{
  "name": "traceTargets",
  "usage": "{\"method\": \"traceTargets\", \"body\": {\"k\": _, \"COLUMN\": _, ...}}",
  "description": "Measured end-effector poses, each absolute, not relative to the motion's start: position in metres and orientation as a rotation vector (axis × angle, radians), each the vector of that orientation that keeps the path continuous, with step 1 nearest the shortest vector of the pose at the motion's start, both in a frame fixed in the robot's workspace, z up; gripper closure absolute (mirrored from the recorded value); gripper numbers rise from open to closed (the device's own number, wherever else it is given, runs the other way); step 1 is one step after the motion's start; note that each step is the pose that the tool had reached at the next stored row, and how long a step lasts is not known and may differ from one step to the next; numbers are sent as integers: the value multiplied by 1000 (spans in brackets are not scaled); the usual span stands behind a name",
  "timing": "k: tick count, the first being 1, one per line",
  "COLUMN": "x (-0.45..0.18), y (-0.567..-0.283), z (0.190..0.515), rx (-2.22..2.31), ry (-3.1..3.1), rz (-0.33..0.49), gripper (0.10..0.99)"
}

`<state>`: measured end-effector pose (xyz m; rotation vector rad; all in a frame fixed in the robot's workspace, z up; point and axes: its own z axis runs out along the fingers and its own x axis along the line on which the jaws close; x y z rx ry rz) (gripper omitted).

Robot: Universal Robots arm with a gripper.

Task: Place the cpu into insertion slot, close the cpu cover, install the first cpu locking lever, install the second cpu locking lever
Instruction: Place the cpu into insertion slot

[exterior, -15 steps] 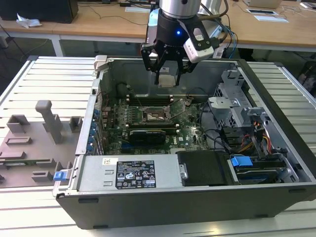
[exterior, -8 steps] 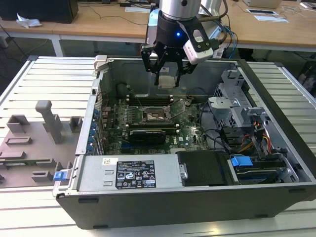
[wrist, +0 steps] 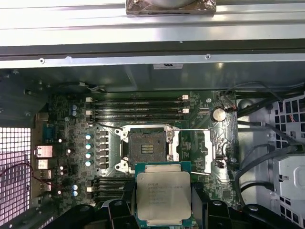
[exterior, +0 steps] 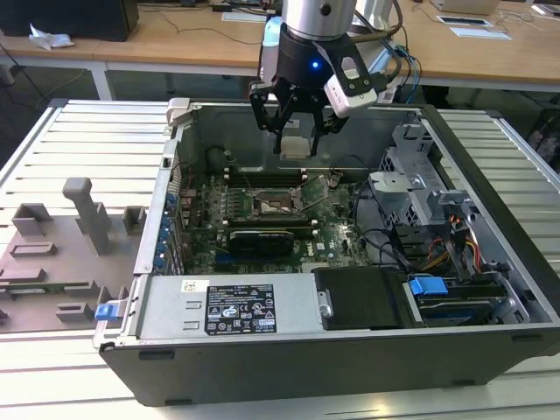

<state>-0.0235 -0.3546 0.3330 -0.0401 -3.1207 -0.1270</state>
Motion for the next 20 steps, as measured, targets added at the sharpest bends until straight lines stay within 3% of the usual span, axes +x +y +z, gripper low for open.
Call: {"method": "traceTargets", "body": {"k": 20, "x": -28, "y": -336, "z": 298, "rx": -41, "ry": -3123, "rz": -62, "gripper": 541}}
